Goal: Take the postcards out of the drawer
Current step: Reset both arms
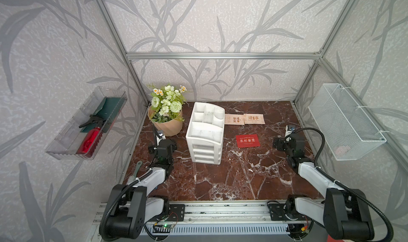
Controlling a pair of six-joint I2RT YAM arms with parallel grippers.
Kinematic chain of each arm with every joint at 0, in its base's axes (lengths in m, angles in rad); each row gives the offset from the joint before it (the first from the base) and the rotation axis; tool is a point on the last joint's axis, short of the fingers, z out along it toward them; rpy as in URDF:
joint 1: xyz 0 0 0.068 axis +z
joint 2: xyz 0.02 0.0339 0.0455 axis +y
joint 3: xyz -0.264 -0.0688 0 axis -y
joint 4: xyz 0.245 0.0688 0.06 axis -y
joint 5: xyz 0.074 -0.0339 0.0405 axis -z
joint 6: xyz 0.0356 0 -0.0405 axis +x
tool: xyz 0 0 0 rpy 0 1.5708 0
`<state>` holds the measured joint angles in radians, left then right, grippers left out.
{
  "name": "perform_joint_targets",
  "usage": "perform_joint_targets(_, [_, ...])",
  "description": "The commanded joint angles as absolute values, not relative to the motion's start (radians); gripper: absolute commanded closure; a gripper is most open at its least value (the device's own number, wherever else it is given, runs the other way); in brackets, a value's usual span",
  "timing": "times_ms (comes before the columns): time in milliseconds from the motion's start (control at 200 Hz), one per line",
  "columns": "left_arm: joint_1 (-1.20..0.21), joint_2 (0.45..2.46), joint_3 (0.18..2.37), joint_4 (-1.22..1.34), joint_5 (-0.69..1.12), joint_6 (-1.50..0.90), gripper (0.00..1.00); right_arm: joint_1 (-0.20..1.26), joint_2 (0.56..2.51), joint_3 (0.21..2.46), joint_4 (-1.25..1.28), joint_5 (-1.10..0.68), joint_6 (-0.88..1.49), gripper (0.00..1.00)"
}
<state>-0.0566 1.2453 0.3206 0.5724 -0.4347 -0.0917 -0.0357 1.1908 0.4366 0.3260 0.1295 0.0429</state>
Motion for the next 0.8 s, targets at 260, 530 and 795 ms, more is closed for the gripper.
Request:
perform_joint_targets(260, [0.019, 1.543, 0.331, 1.017, -0.097, -0.026, 0.01, -0.024, 1.494, 0.346, 0.944, -0.180, 0.009, 0.01])
perform_joint_targets(530, [0.029, 1.563, 0.377, 0.939, -0.080, -0.034, 0.01, -0.001, 1.571, 0.371, 0.966, -0.276, -0.056, 0.01])
perform_joint_targets(795, [0.029, 1.563, 0.379, 0.937, -0.094, -0.033, 0.01, 0.000, 1.595, 0.355, 1.037, -0.275, -0.051, 0.01])
